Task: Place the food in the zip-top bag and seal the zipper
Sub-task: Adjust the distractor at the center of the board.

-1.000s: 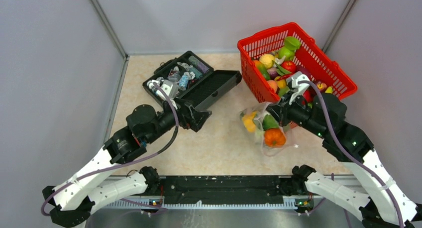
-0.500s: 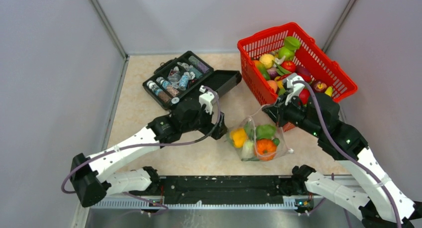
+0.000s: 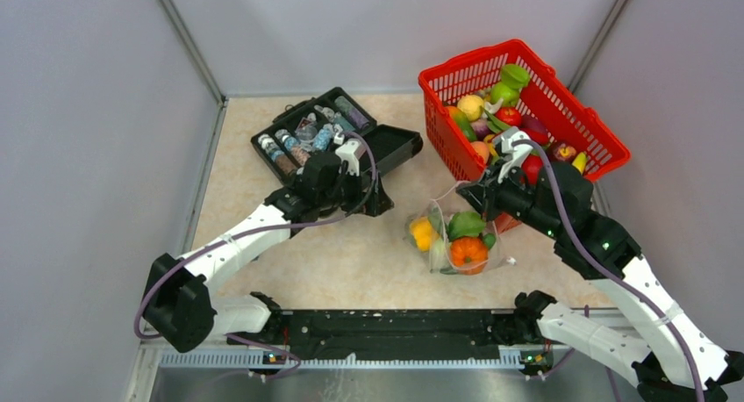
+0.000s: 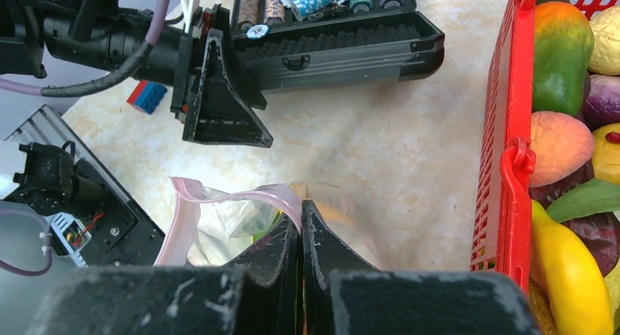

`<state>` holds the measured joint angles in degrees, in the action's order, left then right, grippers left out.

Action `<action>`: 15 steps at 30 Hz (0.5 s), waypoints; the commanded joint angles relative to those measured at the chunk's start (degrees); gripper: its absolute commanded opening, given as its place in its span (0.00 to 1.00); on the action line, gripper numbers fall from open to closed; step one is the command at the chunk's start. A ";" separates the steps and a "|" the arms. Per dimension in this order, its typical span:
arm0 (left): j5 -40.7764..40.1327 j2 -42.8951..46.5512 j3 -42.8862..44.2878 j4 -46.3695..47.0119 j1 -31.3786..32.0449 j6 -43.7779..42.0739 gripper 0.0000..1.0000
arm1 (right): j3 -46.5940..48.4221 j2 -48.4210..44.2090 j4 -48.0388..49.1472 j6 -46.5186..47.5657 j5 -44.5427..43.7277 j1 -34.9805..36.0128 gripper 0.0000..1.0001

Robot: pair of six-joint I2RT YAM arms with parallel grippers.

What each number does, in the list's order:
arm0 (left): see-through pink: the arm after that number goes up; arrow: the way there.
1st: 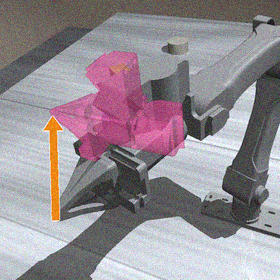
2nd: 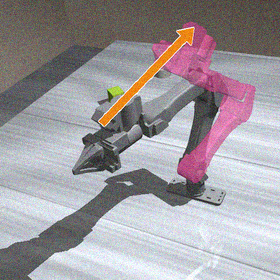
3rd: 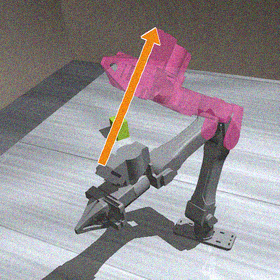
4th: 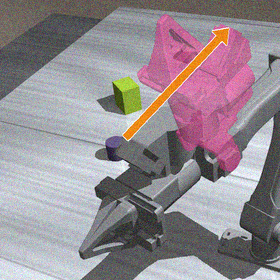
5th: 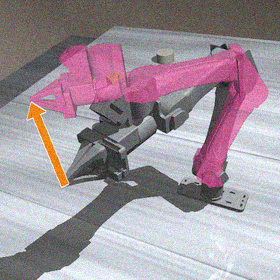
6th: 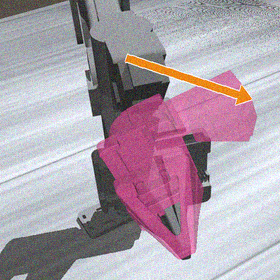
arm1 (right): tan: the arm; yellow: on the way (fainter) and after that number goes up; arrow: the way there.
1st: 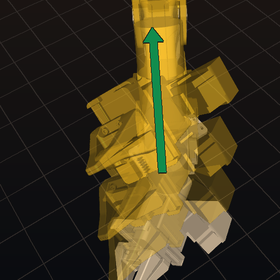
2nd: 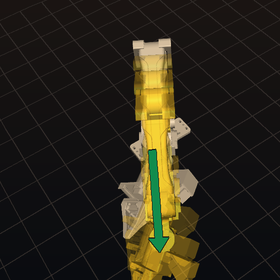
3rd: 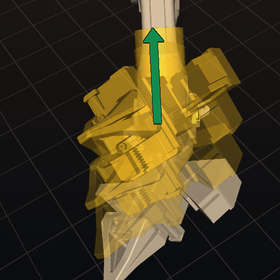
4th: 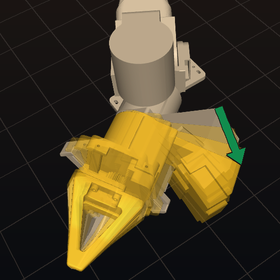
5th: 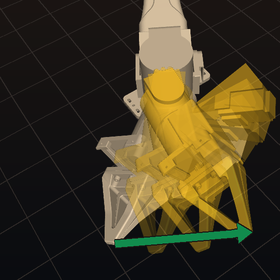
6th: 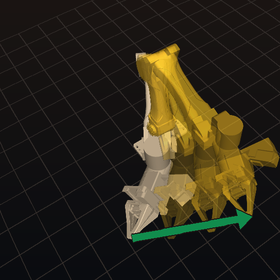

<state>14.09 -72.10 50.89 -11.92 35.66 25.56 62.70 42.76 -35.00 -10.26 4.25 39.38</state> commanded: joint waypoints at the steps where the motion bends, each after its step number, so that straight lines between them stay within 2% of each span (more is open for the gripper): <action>1: -4.64 -1.56 -3.27 0.31 -5.84 -1.40 0.99 | 0.94 0.86 5.46 0.78 0.89 0.53 0.00; 5: -3.98 -1.38 -4.79 0.91 -9.08 -0.88 0.99 | 2.47 3.18 4.57 1.25 0.93 0.53 0.00; 10: -3.86 0.72 -5.44 -0.93 -9.82 -2.14 0.99 | 1.76 3.26 7.37 0.96 1.95 0.53 0.00; 13: 1.67 3.53 -6.85 -0.49 -9.84 -1.55 0.99 | 1.61 4.00 9.24 4.32 4.16 0.53 0.00; 15: 8.68 5.62 -9.77 4.53 -9.82 -0.34 0.99 | 2.86 5.22 7.13 9.13 5.88 0.53 0.00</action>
<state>18.46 -69.23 46.06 -8.60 27.75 24.93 62.67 46.98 -31.70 -8.21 6.44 39.38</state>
